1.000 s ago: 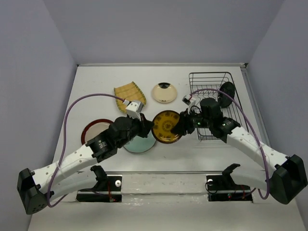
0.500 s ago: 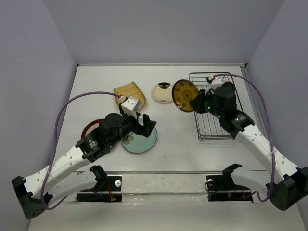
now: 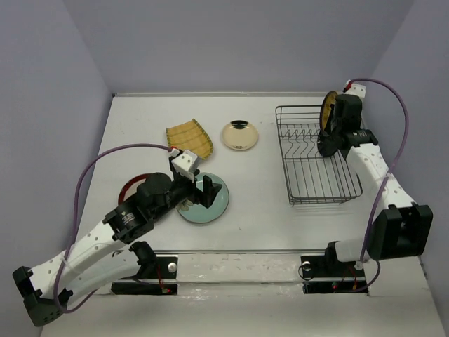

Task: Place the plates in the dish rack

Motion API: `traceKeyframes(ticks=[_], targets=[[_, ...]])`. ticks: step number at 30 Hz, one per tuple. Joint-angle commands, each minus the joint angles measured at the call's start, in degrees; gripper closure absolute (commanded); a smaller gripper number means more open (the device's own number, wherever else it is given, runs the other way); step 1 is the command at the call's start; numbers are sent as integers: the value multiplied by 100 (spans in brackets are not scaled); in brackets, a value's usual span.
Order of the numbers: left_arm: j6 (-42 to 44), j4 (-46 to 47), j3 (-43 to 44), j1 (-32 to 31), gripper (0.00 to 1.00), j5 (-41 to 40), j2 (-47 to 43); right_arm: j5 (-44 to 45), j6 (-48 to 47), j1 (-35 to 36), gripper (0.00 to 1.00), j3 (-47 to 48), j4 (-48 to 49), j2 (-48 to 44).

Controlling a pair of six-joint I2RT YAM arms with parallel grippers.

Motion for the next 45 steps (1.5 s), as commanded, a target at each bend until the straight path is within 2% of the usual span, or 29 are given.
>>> traceKeyframes(ticks=[1, 4, 8, 12, 21, 25, 28, 31, 33, 35, 38, 45], targets=[[155, 159, -30, 33, 1, 162, -204, 409, -371, -297, 93, 526, 87, 344], [146, 160, -21, 42, 1, 224, -204, 120, -318, -481, 93, 482, 192, 467], [146, 142, -12, 59, 1, 250, -169, 198, -529, -482, 93, 412, 237, 740], [129, 151, -12, 86, 1, 198, -187, -258, -407, -482, 93, 280, 237, 908], [94, 160, -12, 165, 1, 294, -81, -303, -398, -482, 93, -10, 228, 1109], [59, 142, -30, 217, 1, 66, 24, -294, -319, -482, 91, -46, 210, 1197], [-12, 37, 5, 279, 1, -101, 226, -320, -239, -482, 86, -98, 166, 1206], [-91, 1, 32, 402, 1, -119, 463, -338, -266, -482, 72, -125, 149, 1241], [-126, 1, 49, 472, 1, -93, 648, -338, -274, -482, 54, -107, 114, 1242], [-205, 10, 84, 560, 1, -57, 866, -416, -231, -482, 32, -11, -35, 1224], [-371, 1, 146, 709, 1, 83, 1244, -609, -117, -482, 26, 77, -185, 1075], [-925, 221, 365, 1228, 1, 907, 1816, -1453, 235, -298, 24, -133, -194, 83]])
